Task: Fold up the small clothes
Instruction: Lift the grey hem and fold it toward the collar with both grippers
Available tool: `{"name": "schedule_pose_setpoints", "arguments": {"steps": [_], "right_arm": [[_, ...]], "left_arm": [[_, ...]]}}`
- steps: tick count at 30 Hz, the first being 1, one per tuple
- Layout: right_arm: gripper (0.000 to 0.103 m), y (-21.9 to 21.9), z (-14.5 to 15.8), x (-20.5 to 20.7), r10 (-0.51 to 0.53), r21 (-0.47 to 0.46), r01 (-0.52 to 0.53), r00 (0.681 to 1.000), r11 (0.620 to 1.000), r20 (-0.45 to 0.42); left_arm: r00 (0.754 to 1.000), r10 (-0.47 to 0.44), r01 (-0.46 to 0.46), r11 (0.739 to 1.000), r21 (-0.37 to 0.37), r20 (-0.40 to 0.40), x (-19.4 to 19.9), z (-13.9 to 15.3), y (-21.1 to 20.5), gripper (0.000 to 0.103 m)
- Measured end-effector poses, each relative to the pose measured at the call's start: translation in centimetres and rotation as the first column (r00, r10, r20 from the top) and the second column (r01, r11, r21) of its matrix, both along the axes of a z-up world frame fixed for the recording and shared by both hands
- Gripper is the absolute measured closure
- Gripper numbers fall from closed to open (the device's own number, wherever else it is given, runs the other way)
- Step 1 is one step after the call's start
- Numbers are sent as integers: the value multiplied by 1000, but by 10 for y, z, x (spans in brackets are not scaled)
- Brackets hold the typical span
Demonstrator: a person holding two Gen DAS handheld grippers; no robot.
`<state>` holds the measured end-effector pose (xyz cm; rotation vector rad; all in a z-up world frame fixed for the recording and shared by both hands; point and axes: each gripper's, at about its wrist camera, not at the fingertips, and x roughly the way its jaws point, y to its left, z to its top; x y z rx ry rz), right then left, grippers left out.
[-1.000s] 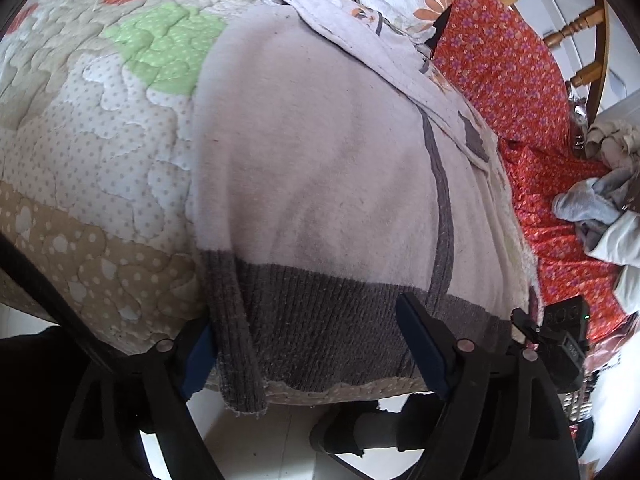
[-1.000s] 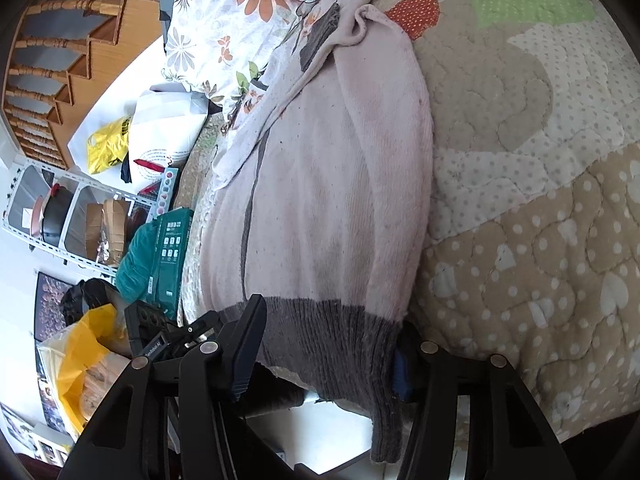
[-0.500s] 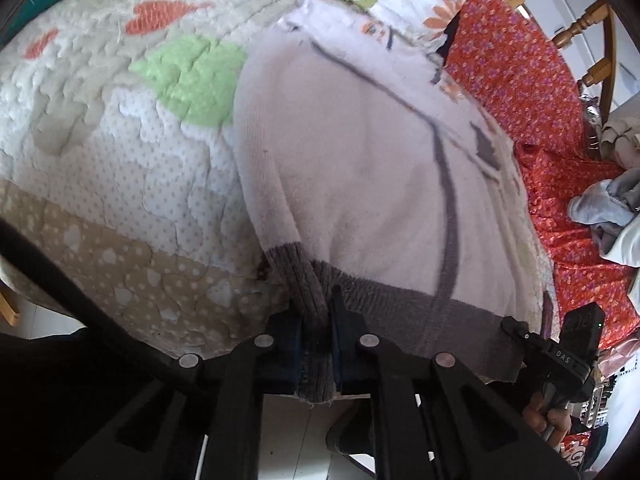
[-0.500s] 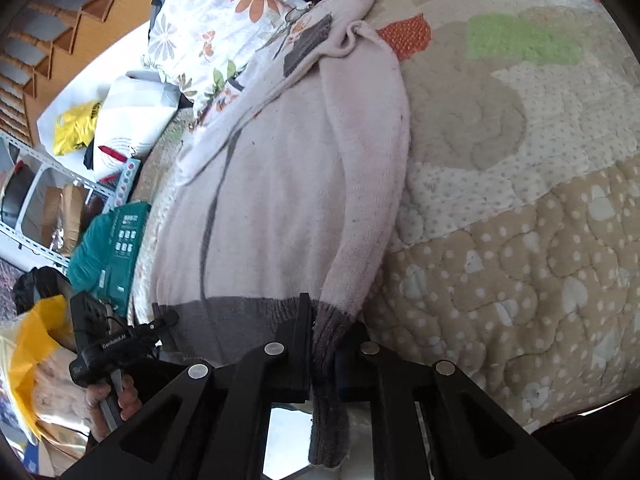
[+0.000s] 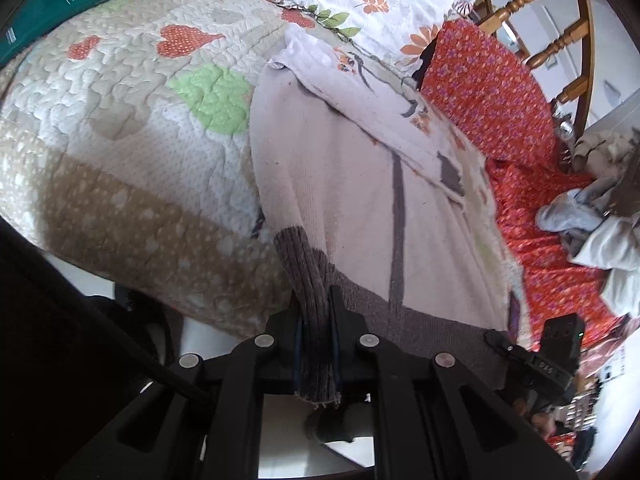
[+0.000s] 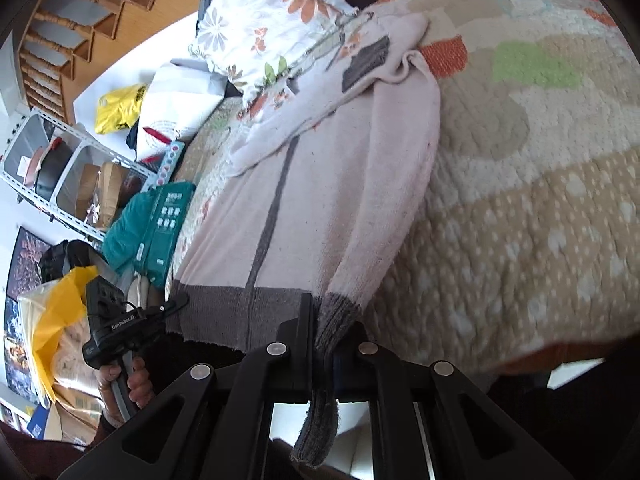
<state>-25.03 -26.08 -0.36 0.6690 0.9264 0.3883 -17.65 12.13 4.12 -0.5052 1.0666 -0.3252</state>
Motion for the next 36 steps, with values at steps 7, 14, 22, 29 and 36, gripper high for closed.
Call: {"name": "schedule_pose_setpoints", "arguments": {"steps": [7,14,22,29,36], "right_arm": [[96,0,-2,8,-12,8,12,1000,1000,-12],[96,6,27,37,2,-18,-1,999,1000,46],[96,9,53,82,-15,-45,19,995,999,94],[96,-2,68,136,-57,-15,58,994,998,92],[96,-11,73,207,-104,14,103,992,995,74]], "left_arm": [[1000,4,-4,1000,22,31,15,10,-1,93],[997,16,-17,1000,14,73,55,27,-1,93],[995,25,-28,999,23,98,113,40,-9,93],[995,33,-38,998,47,96,167,42,-17,93],[994,46,-52,997,57,99,240,41,-25,93]]}}
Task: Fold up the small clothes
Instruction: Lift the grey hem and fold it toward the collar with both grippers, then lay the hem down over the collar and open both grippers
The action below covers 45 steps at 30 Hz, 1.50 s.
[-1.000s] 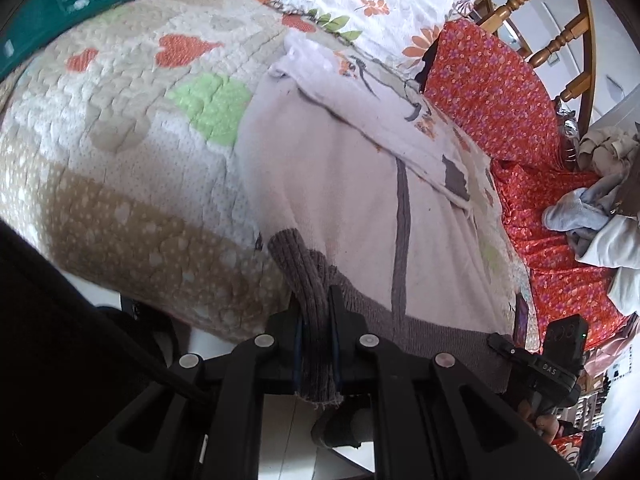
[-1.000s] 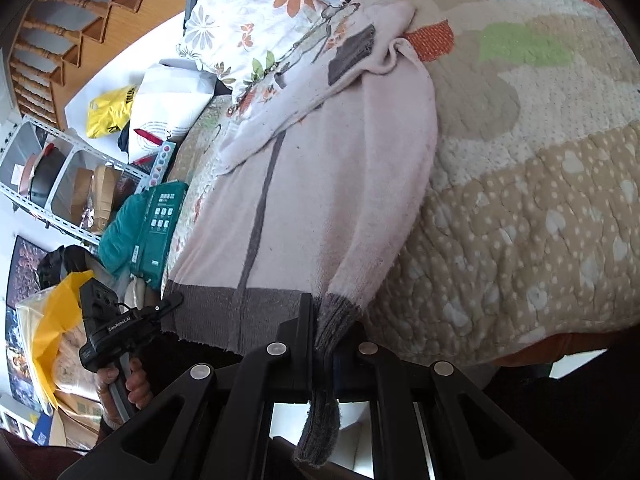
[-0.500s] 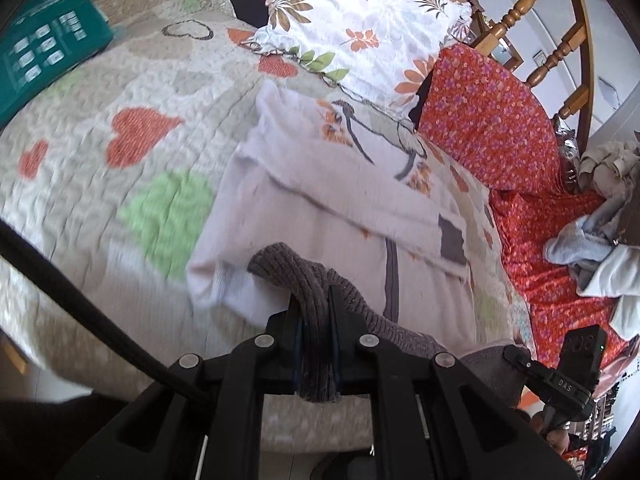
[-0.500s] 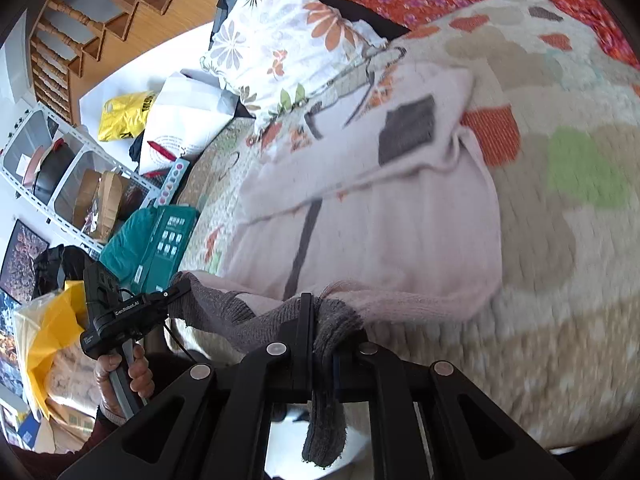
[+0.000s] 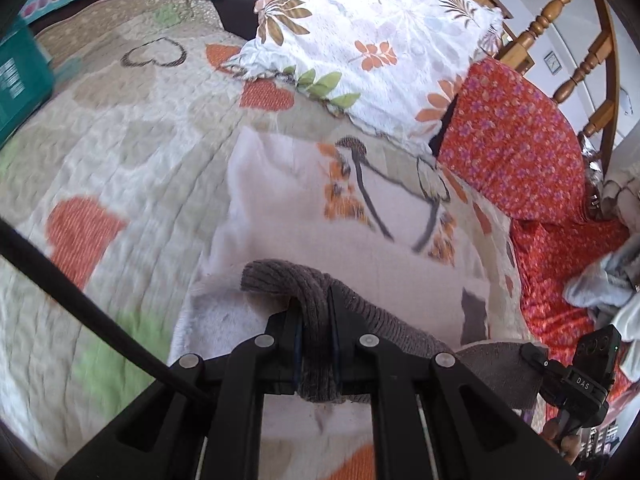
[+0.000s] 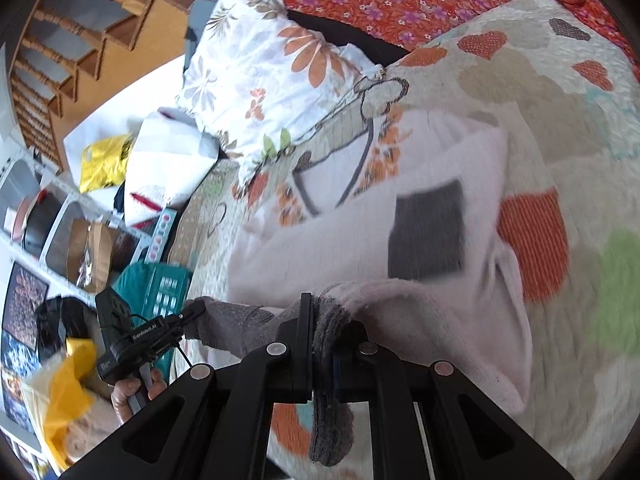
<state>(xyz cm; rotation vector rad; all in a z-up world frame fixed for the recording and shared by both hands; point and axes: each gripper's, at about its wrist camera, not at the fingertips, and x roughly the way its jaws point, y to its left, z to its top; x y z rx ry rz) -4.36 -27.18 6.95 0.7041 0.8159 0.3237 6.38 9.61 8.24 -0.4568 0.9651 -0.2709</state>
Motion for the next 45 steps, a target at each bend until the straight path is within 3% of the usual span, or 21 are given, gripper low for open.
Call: {"name": "schedule_pose_setpoints", "arguments": {"steps": [5,8,10,12,13,15,17,22,27,30,32,35,38,41,45], "right_arm": [[96,-8,-10,59,-35,23,36,999,999,-33],[93,-18,-23,95,-62,64,66,996,996,-61],[92,-31,-35,118,-108,114,118,990,986,-85],[92,-42,-42,137,-153,135,166,983,977,-99],[92,-44,-43,144,-163,135,176,981,975,-103],[76,-47,-45,158,-189,113,201,976,973,-111],[37,-50,-42,164,-218,91,227,971,970,-93],[36,-52,-28,164,-228,39,231,972,972,-62],[36,-17,-12,145,-137,-133,132,990,982,-24],[36,14,-15,125,-54,-199,47,998,979,-31],[36,29,-22,111,-16,-227,6,999,974,-41],[36,47,-34,92,31,-282,-47,998,958,-63],[36,61,-39,79,55,-363,-83,995,928,-86],[36,59,-41,67,42,-394,-77,994,916,-96],[36,42,-40,50,8,-399,-47,995,916,-98]], "left_arm": [[1000,19,-19,999,-26,0,56,-12,1,89],[997,77,-78,995,-62,-9,81,-22,14,84],[992,120,-122,983,-138,-27,93,-22,26,72],[983,181,-180,965,-189,-11,97,-14,39,50],[978,207,-205,959,-197,-8,97,-9,44,48],[975,222,-219,951,-216,-13,98,-2,52,45],[975,222,-219,950,-222,-10,96,2,57,45],[972,236,-235,965,-121,-6,90,7,64,45],[972,235,-235,972,-8,-17,84,4,70,43],[982,186,-184,982,44,-36,83,-3,63,43],[990,131,-124,985,118,-55,83,-11,50,43],[993,75,-51,972,230,-94,84,-25,31,43],[989,83,-37,939,343,-120,83,-36,23,43],[985,99,-43,932,361,-138,80,-45,26,43],[988,124,-84,930,358,-92,63,-43,29,43]]}}
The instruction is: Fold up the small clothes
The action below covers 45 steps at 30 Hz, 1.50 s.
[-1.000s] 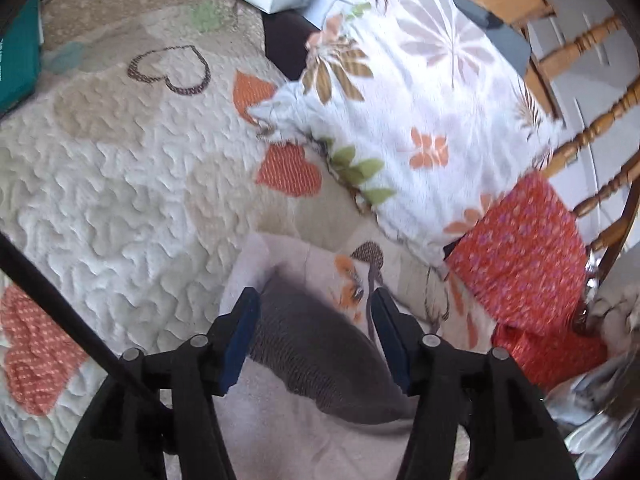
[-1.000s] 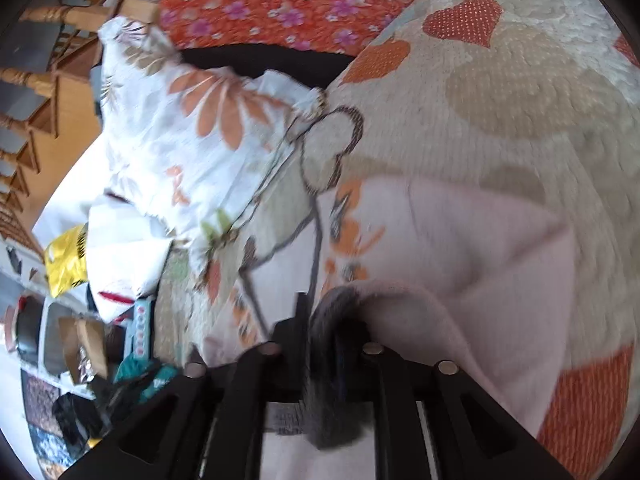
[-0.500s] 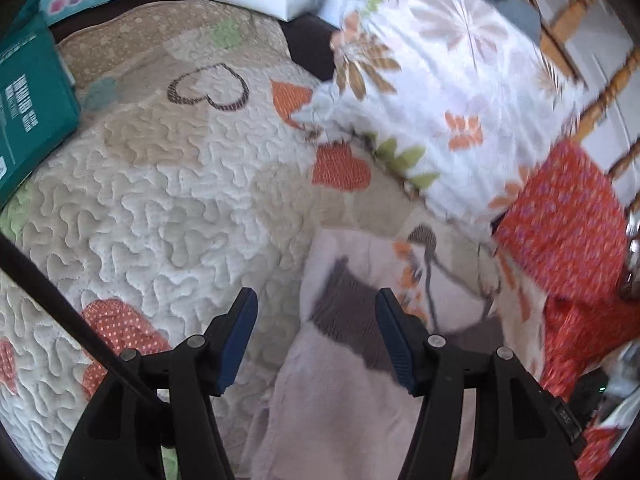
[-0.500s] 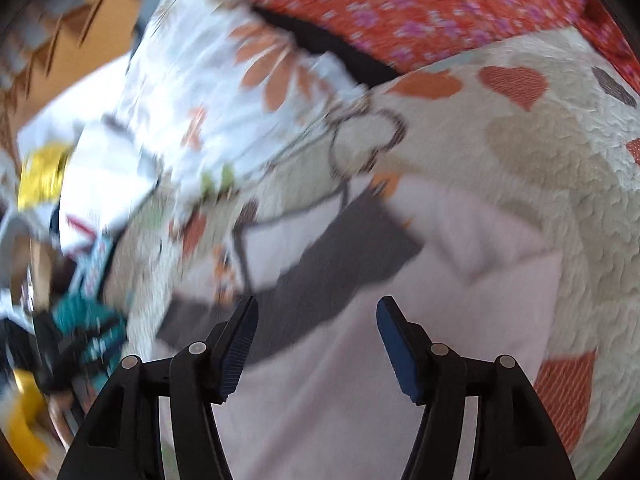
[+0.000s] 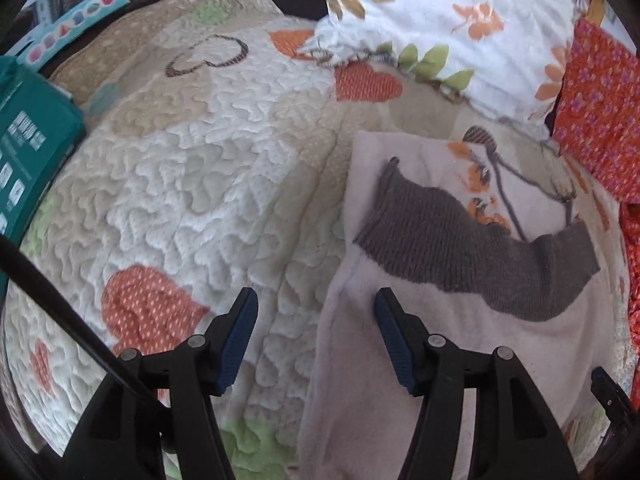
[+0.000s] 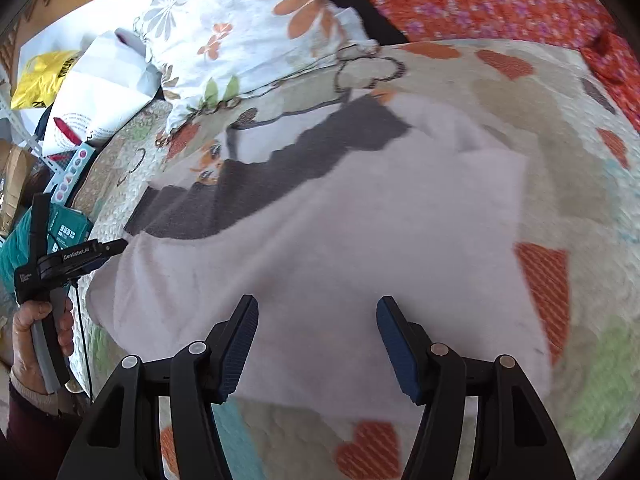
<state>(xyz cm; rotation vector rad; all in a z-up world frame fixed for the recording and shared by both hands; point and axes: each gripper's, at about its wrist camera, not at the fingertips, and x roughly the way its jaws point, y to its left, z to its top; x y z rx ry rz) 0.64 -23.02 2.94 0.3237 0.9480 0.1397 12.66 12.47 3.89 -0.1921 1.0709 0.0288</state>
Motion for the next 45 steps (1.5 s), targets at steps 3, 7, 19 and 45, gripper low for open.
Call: {"name": "schedule_pose_setpoints", "arguments": {"steps": [3,7,19,45], "right_arm": [[36,-16,7,-18,-17,0,17,1000,1000,25],[36,-33,16,-38,-29,-13,30,997,999,65],[36,-79,12,-61,-102,-86,112,988,990,117],[35,-91,11,-70,-115,-95,131,981,987,155]], "left_arm": [[998,-10,13,999,-45,58,-23,10,-4,43],[996,-1,9,996,-91,85,-46,23,-13,43],[990,-43,56,994,-93,136,-108,35,-80,39],[996,-53,53,999,11,69,-150,-11,-159,39]]}}
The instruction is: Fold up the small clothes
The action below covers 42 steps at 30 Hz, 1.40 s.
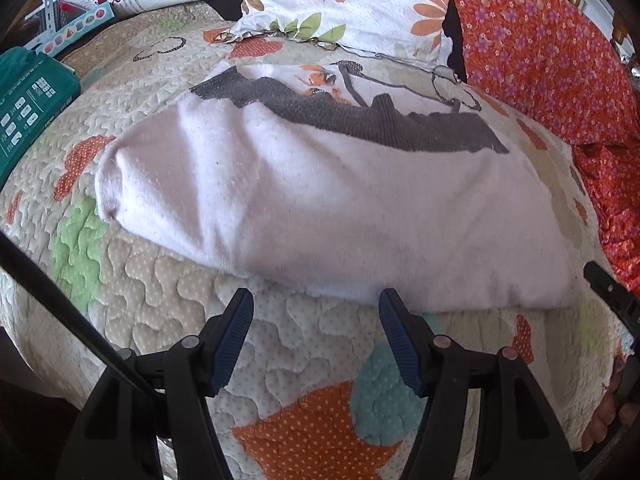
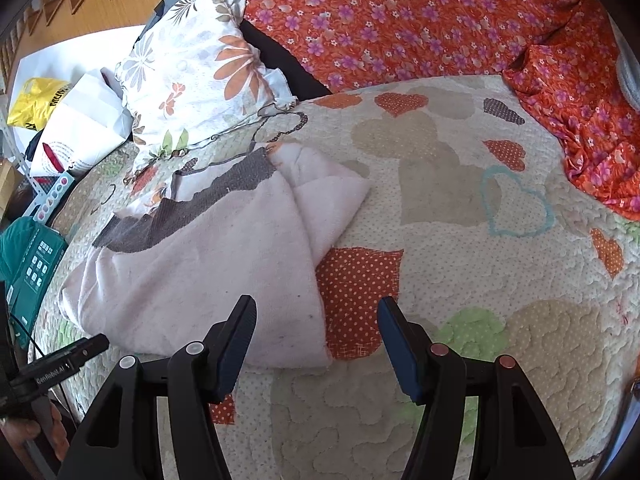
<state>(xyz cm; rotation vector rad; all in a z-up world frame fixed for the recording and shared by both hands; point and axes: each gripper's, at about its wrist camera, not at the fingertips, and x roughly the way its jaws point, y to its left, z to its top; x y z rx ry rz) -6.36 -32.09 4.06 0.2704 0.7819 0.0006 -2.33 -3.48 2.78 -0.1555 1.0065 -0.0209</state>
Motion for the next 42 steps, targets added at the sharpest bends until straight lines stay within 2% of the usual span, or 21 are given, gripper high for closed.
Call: {"name": "schedule_pose_setpoints", "arguments": {"steps": [8,21,33,42], "right_arm": [[34,-1,2,-1,1,7,-1,1000,1000,5],[34,-1,0,0,-2,14,2,1000,1000,-3],[34,-2,-4,2,-7,22,7,1000,1000,-17],[34,-1,-6,4,-6,17,7,1000,1000,-24]], "left_arm": [[1000,-5,5,1000,23,-16,-4,-14,-8,39],[999,-45,44,996,77,9,-9,-22,-21,22],[998,-48,45,995,86,31,-11,-26,-24,13],[998,-57,53,994,92,36,-13,-27,-25,11]]}}
